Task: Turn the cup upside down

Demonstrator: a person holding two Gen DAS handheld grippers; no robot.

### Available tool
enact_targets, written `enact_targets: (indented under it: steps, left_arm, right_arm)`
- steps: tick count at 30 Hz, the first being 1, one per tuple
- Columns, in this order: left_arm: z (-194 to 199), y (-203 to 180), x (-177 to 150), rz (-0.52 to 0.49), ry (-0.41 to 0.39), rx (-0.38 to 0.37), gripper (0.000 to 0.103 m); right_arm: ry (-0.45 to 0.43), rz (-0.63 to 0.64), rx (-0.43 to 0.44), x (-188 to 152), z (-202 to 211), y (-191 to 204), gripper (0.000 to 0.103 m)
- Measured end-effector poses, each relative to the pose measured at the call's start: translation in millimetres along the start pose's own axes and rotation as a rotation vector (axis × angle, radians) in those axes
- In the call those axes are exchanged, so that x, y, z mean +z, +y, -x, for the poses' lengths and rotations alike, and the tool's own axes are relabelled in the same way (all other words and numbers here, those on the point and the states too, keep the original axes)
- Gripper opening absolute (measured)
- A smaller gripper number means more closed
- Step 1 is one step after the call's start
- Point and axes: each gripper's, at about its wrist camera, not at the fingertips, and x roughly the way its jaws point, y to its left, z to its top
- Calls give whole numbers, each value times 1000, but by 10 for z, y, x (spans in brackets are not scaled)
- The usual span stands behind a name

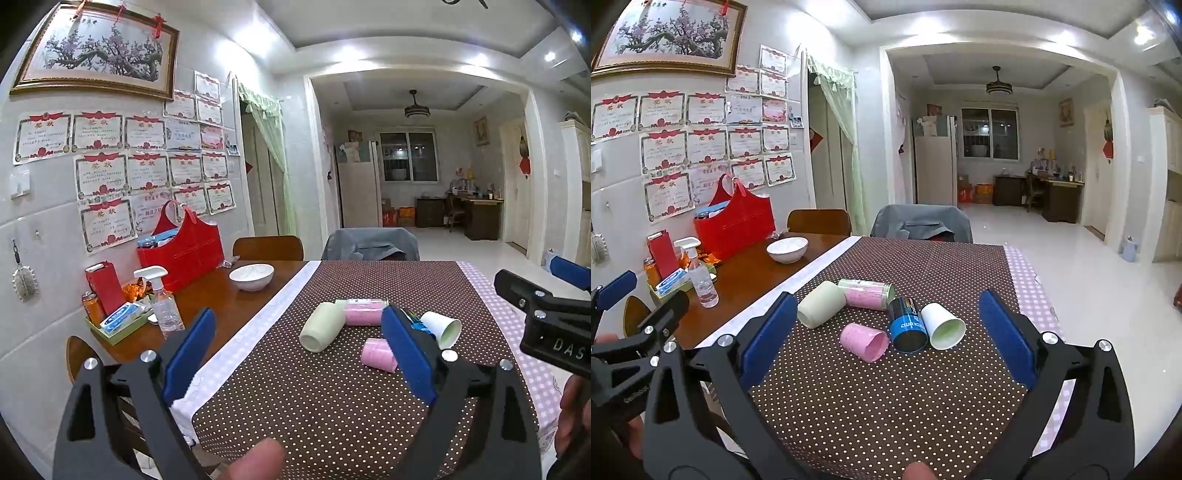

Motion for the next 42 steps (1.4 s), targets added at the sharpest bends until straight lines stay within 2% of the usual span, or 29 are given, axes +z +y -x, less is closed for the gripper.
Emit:
enact_targets:
  steps: [29,35,42]
  left_arm:
    - [-89,26,-25,9,20,-17,90]
    - [-165,19,-33,3,35,-20,90]
    - [-267,-8,3,-4,47,-24,90]
  right_arm:
    - [7,2,1,76,40,1,97]
    - [11,2,3,4,-71,-18,97]
    - [85,-3,1,29,-220,-59,97]
